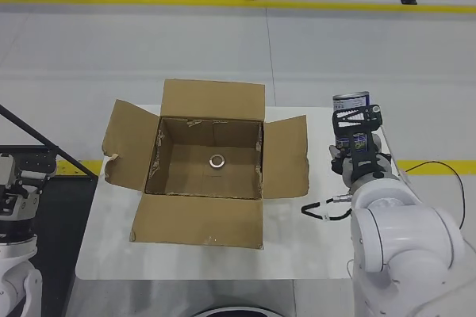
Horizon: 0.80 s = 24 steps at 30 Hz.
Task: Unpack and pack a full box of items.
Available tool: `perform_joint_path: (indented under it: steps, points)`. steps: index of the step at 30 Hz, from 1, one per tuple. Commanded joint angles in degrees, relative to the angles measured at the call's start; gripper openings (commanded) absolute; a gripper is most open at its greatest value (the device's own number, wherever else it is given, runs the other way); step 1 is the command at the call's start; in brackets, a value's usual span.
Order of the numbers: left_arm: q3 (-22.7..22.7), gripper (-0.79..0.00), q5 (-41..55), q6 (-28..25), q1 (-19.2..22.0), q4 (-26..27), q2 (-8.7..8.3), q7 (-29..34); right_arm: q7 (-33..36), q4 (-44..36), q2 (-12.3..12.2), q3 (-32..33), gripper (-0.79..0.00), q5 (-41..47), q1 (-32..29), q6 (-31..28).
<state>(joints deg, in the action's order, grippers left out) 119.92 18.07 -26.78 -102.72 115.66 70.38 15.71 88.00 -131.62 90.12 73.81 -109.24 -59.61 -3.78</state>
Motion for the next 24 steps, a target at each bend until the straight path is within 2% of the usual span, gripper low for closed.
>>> perform_joint_path:
  steps: [1,5,10,18,24]
  points:
    - [0.0,0.000,0.0,0.0,0.0,0.0,0.00,0.0,0.0,0.0,0.0,0.0,-0.785,0.0,0.0,0.0]
    - [0.0,0.000,0.0,0.0,0.0,0.0,0.00,0.0,0.0,0.0,0.0,0.0,-0.785,0.0,0.0,0.0]
    - [0.0,0.000,0.0,0.0,0.0,0.0,0.00,0.0,-2.4,5.0,-0.1,3.0,-0.785,0.1,-1.8,1.8]
    - [0.0,0.000,0.0,0.0,0.0,0.0,0.00,0.0,0.0,17.8,-0.6,17.4,-0.785,12.7,3.5,-0.7]
    - [0.0,0.000,0.0,0.0,0.0,0.0,0.00,0.0,0.0,29.4,-1.5,24.5,-0.785,18.7,7.7,-3.4]
